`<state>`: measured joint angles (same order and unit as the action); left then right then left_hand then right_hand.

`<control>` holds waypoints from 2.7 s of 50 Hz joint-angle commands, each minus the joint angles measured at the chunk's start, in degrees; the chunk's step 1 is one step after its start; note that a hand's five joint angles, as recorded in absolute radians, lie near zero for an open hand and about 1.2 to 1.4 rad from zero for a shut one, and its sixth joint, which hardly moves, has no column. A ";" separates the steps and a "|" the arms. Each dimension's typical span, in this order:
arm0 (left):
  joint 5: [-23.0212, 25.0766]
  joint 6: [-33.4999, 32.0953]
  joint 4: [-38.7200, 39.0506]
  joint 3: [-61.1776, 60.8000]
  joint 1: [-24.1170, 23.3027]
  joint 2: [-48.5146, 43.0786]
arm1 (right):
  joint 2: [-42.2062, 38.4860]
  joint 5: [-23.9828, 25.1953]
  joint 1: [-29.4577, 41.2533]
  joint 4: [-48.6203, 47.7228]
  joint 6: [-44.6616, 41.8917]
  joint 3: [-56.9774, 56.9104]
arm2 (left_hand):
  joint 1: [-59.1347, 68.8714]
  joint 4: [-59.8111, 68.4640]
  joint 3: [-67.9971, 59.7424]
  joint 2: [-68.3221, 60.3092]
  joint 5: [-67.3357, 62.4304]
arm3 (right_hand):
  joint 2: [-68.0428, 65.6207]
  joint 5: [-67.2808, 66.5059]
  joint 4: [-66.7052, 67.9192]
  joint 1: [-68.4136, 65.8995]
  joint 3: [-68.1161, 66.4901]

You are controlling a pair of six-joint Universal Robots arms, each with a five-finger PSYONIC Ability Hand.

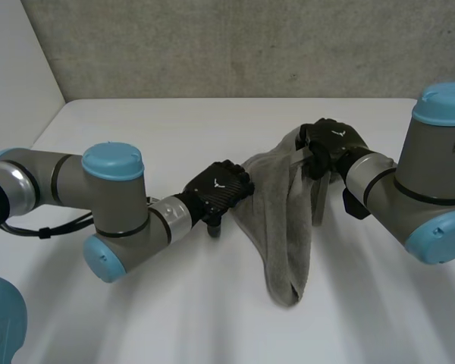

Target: Fold the towel.

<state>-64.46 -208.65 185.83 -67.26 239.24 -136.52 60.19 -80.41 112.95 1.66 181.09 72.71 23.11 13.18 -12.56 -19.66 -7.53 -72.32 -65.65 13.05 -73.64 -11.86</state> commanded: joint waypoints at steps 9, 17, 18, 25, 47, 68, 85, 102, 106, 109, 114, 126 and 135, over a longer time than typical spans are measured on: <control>-7.26 7.47 7.18 -1.21 -3.60 1.26 | -0.07 -0.01 -0.01 -0.08 -0.56 2.62 | -5.67 -3.18 2.56 2.21 0.08 | 62.32 65.65 -3.05 63.64 1.86; -7.61 7.03 7.27 -1.91 -3.78 2.22 | 9.33 -0.89 -3.27 0.10 -9.53 8.59 | -5.67 -3.18 2.56 2.21 0.08 | 62.32 65.65 -3.05 63.64 1.86; -7.53 7.03 7.27 -1.91 -3.86 2.22 | 11.77 -0.97 -3.79 0.10 -11.44 10.51 | -5.67 -3.18 2.56 2.21 0.08 | 62.32 65.65 -3.05 63.64 1.86; -7.17 6.94 7.27 -1.91 -4.04 1.96 | 20.05 -0.01 -5.11 -0.26 -18.39 20.70 | -5.83 -3.18 2.56 2.38 0.25 | 60.06 63.39 -3.05 61.39 1.86; -7.35 6.85 11.40 -0.07 -6.85 -2.07 | 9.77 1.40 0.42 -7.99 -34.40 25.38 | -5.33 -3.18 2.56 1.88 -0.25 | 49.11 52.44 -3.05 50.44 1.86; -6.82 7.03 8.59 4.33 -6.59 -5.16 | -3.06 -1.59 2.71 -12.74 -35.10 14.92 | 55.90 -3.18 2.56 -59.36 -61.49 | -7.68 -4.35 -3.05 -6.36 1.86; -9.28 7.20 6.04 -3.57 -3.25 6.96 | 4.85 -0.97 2.71 -9.66 -32.82 14.39 | 56.89 -3.18 2.56 -60.34 -62.47 | -7.68 -4.35 -3.05 -6.36 1.86; -14.38 14.48 -4.24 -5.51 3.42 28.22 | 18.46 -1.24 1.83 -9.83 -24.56 2.79 | 56.89 -3.18 2.56 -60.34 -62.47 | -7.68 -4.35 -3.05 -6.36 1.86; -14.21 18.01 -5.21 -7.36 4.75 31.49 | 19.17 -1.15 1.39 -10.10 -23.76 4.02 | 56.89 -3.18 2.56 -60.34 -62.47 | -7.68 -4.35 -3.05 -6.36 1.86; -14.21 19.50 -5.91 -10.16 5.71 33.16 | 17.94 -1.59 1.22 -10.19 -24.03 5.96 | 56.89 -3.18 2.56 -60.34 -62.47 | -7.68 -4.35 -3.05 -6.36 1.86; -13.94 19.42 -5.47 -15.53 5.89 31.49 | 13.02 -1.76 0.42 -9.04 -26.49 8.68 | 56.89 -3.18 2.56 -60.34 -62.47 | -7.68 -4.35 -3.05 -6.36 1.86; -13.68 19.51 -3.81 -17.73 5.10 22.62 | 13.71 -7.04 -1.25 -8.78 -35.01 13.77 | 7.31 -3.18 2.56 -10.77 -12.90 | 62.32 65.65 -3.05 63.64 1.86; -13.33 19.60 -2.22 -18.35 3.43 23.67 | 21.36 -3.28 -0.28 -9.14 -36.50 19.48 | -0.62 -3.18 2.56 -2.84 -4.97 | 62.32 65.65 -3.05 63.64 1.86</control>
<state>-77.94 -189.03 182.78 -85.38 243.81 -113.79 77.10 -87.18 112.02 -7.41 145.51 88.64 27.46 13.18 -12.56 -26.21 -14.12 -14.20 -3.52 13.05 -13.66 -11.86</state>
